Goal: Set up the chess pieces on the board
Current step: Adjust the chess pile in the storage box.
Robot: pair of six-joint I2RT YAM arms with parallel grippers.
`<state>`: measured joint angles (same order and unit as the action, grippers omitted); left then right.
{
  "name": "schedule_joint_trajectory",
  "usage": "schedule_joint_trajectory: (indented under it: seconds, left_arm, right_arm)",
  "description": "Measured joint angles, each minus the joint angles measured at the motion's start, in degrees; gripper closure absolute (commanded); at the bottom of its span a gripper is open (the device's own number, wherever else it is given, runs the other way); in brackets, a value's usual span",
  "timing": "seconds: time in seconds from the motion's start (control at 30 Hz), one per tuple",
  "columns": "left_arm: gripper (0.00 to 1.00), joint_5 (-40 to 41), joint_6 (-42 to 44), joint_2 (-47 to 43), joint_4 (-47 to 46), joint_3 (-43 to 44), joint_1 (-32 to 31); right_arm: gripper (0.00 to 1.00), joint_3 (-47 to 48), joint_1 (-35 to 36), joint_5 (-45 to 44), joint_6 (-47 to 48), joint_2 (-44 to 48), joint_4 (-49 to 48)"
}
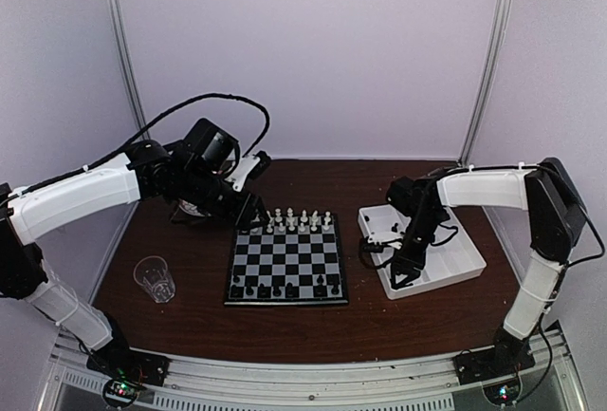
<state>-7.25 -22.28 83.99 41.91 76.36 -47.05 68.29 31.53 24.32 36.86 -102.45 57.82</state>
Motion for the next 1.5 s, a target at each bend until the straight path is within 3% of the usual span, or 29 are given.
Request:
schedule_joint_trajectory:
  seconds: [0.67,1.27,1.5]
  left_arm:
    - [0.61,0.11,-0.37,-0.02,0.00,-0.13,0.00]
    - [0.61,0.02,-1.70,-0.17,-0.11,-1.77,0.00]
    - [0.61,-0.07,-1.95,-0.17,-0.48,-1.99,0.00]
  right_arm:
    - [0.53,-1.92,-1.33,0.92,1.81,3.91,-6.60]
    - [0.44,-3.65,-0.94,1.16,8.96,0.37,-8.17]
    - [0.48,-4.44,-0.59,2.23,9.64,-0.63,-9.40]
